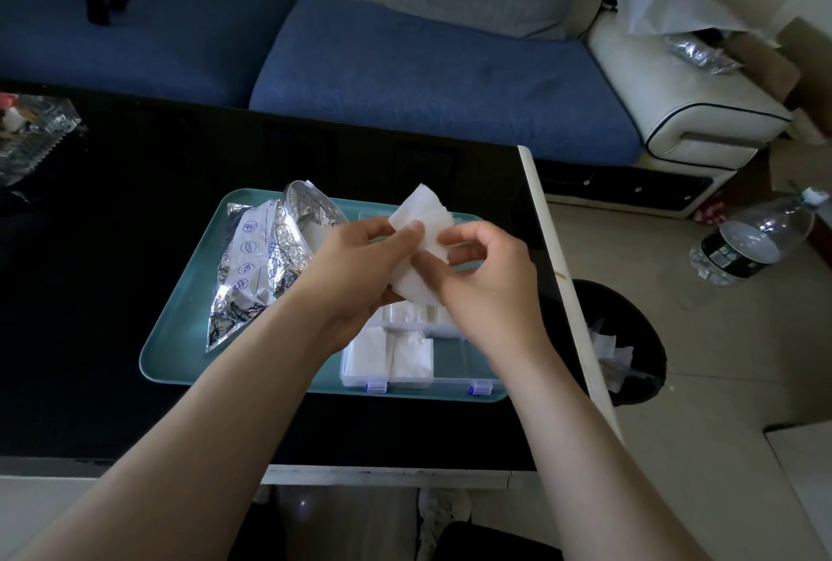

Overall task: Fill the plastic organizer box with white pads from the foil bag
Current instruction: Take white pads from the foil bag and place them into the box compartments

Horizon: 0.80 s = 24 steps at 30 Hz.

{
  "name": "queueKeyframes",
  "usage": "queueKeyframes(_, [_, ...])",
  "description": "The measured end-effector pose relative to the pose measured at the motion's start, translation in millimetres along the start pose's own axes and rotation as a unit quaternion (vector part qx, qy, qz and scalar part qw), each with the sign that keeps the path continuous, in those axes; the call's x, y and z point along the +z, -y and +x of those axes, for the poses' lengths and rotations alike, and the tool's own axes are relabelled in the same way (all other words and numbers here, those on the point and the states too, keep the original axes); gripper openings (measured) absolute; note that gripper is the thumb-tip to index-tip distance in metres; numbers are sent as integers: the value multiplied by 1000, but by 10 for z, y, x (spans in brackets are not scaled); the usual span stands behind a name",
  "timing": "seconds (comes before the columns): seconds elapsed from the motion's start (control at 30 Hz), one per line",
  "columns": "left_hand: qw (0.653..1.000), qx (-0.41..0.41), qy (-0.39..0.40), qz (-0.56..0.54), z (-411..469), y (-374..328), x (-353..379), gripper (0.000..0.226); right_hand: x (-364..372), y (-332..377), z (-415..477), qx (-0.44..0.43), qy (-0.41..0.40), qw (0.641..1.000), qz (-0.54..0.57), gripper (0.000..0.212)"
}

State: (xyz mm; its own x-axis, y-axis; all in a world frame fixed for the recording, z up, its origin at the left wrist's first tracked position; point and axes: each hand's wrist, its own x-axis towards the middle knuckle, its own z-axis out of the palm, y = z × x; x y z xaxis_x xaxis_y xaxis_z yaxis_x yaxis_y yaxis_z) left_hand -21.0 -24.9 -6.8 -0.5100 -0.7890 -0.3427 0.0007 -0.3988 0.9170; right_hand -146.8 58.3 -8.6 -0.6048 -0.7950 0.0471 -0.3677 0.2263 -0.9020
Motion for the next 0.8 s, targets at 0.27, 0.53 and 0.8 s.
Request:
queueKeyframes(0.27, [999,-3,50,14,-22,-32,-34,26,-62,47,35,124,98,974,162,48])
queueKeyframes(0.53, [989,40,31,138,-31,-11,-30,44,-60,-14,60,126,68,974,176,13])
queueKeyframes(0.8, [984,12,2,179,-29,24,-42,33,-71,-12,106,32,-70,978,195,14])
